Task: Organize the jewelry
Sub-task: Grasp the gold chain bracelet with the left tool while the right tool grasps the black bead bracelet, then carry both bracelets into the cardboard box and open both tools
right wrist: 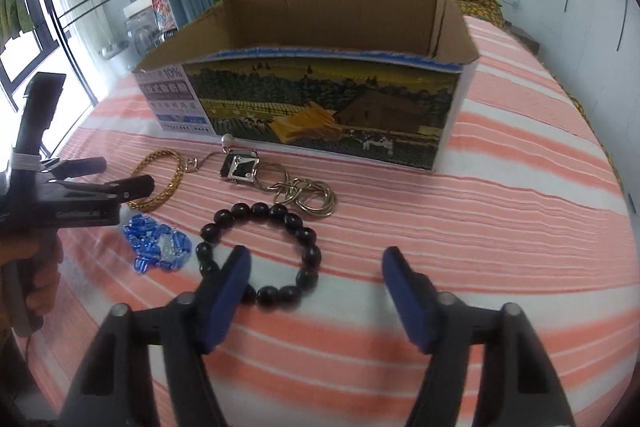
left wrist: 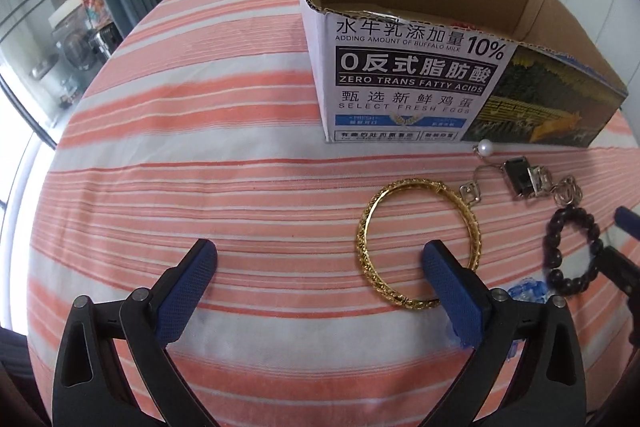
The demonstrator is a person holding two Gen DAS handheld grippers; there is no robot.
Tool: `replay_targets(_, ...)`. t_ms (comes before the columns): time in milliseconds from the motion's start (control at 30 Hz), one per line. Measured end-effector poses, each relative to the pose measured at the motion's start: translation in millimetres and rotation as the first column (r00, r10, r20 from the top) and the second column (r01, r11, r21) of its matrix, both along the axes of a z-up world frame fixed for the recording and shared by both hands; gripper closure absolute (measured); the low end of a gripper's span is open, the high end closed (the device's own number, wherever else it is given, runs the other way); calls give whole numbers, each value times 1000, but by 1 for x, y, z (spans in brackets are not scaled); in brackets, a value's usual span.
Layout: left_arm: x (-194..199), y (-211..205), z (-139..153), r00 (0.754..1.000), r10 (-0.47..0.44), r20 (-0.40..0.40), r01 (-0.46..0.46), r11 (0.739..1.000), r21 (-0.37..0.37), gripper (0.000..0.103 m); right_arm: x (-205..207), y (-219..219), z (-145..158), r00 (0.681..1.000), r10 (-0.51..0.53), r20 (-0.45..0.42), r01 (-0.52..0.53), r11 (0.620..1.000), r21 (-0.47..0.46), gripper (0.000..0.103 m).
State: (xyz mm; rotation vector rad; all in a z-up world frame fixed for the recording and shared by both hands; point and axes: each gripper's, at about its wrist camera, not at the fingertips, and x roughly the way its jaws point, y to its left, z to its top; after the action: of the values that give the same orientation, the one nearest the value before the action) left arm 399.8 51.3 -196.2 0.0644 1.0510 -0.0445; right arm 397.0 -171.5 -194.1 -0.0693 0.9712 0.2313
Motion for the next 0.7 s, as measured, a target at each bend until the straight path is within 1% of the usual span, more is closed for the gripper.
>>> replay_targets(33, 0, 1, 0, 1000, 5, 1, -5, 1000, -7, 0, 3, 4, -5, 1000, 9, -8, -9, 1000, -25, 51)
replay_targets(100, -2, 1, 0, 1000, 12, -2, -12, 1000, -15, 1, 1, 11, -6, 999, 27, 26, -25, 997, -78, 62)
replay_targets(133, -3, 0, 0, 1000, 10, 0, -10, 1000, -18, 3, 0, 12, -6, 999, 33, 33, -30, 996, -81, 70)
replay_targets(167, -5, -1, 1, 1000, 2, 5, -2, 1000, -22, 10, -1, 12, -5, 999, 29, 35, -26, 997, -77, 85)
replay_targets(200, -9, -3, 5, 1000, -18, 16, 18, 999, -28, 16, -1, 10, -4, 999, 21, 34, -18, 997, -74, 90)
replay_targets(233, -12, -7, 7, 999, -40, 26, 40, 999, -28, 31, -3, 7, -3, 1000, 11, 30, -9, 998, -54, 90)
replay_targets(267, -15, -13, 9, 997, -65, 33, 66, 997, -29, 49, -4, 5, -1, 1000, 3, 30, -2, 999, -41, 91)
replay_targets(300, -18, -17, 10, 995, -90, 38, 91, 995, -29, 60, -7, 1, 3, 999, -7, 37, 8, 1000, -29, 91)
replay_targets(333, -20, -20, 11, 993, -109, 38, 111, 993, -32, 83, -13, -3, 11, 999, -16, 52, 17, 1000, -16, 91)
replay_targets(367, -22, -22, 12, 992, -119, 37, 120, 992, -30, 95, -17, -5, 16, 998, -20, 62, 20, 1000, -7, 91)
replay_targets(400, -24, -21, 14, 992, -120, 35, 122, 992, -41, 97, -24, -9, 24, 997, -24, 77, 24, 1000, 5, 91)
replay_targets(433, -25, -18, 15, 993, -115, 32, 117, 991, -67, 99, -30, -12, 32, 996, -25, 91, 24, 1000, 12, 91)
replay_targets(500, -32, -10, 20, 994, -100, 45, 104, 988, -118, 99, -43, -18, 50, 992, -26, 127, 24, 1000, 17, 91)
replay_targets(633, -51, -2, 42, 991, -95, 93, 109, 981, -158, 99, -64, -31, 79, 982, -31, 185, 27, 999, 22, 91)
replay_targets(700, -60, 1, 56, 988, -95, 120, 115, 978, -174, 99, -67, -41, 90, 979, -36, 201, 32, 999, 25, 91)
